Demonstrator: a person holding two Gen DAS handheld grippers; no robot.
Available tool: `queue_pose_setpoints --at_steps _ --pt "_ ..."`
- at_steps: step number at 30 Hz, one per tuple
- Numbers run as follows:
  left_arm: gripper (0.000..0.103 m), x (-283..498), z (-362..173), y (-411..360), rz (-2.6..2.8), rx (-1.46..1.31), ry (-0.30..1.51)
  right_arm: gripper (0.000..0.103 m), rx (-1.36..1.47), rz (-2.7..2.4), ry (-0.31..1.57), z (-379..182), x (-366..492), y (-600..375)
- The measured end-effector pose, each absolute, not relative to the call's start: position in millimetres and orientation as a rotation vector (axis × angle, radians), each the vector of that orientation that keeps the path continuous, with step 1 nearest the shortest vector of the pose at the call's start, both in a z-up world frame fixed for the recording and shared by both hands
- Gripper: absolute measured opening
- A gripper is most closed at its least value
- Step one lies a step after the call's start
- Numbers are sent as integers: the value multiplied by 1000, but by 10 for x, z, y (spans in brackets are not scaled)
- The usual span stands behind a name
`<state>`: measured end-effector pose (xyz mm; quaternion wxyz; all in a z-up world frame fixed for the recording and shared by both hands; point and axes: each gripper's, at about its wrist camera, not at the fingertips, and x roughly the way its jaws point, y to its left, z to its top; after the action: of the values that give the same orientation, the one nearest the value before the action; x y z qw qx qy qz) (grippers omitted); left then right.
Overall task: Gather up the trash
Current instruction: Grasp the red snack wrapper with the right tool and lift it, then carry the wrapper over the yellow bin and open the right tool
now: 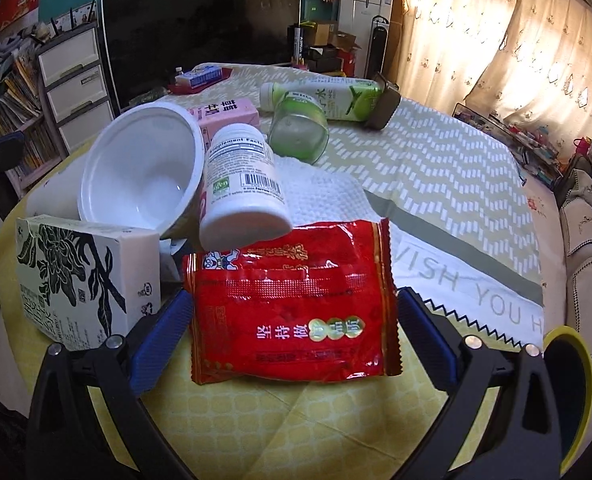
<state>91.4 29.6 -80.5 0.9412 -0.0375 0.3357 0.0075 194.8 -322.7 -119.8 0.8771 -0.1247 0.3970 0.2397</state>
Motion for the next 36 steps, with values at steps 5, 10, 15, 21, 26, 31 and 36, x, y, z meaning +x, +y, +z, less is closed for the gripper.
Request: queue_pose_setpoints --at_steps 5,10,15,21,26,31,36 --pt "99 912 -825 277 10 -79 687 94 -235 520 839 -1180 1934 -3265" --pt "99 908 -818 242 5 -75 686 76 -235 526 858 -1207 1908 -3304" --pt "99 896 -779 242 2 -77 677 38 -212 529 873 -1250 1894 -3378" --pt "99 875 -762 227 -5 -77 672 23 -139 531 852 -1175 1838 -3527" --pt "99 855 -734 196 -18 -68 660 21 -76 497 804 -991 1762 -3763" --pt "99 843 -706 146 -41 -58 645 21 -24 410 755 -815 1713 -4173" --pt "99 821 -671 41 -77 -32 628 21 48 216 742 -812 1739 -4882"
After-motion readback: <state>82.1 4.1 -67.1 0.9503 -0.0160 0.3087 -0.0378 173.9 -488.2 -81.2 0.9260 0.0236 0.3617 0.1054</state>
